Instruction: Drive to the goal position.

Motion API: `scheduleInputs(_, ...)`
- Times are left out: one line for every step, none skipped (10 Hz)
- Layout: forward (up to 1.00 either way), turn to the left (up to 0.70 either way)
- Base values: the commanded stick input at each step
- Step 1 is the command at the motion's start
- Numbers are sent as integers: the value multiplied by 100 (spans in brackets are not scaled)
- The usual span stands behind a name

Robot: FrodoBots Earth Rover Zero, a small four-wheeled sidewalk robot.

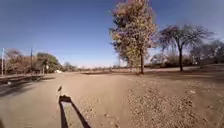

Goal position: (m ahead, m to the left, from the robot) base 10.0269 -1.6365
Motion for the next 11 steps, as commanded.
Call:
scheduleInputs(50,0)
scheduleInputs(50,0)
scheduleInputs(50,0)
scheduleInputs(50,0)
scheduleInputs(50,0)
scheduleInputs(50,0)
scheduleInputs(50,0)
scheduleInputs(50,0)
scheduleInputs(50,0)
scheduleInputs(50,0)
scheduleInputs(50,0)
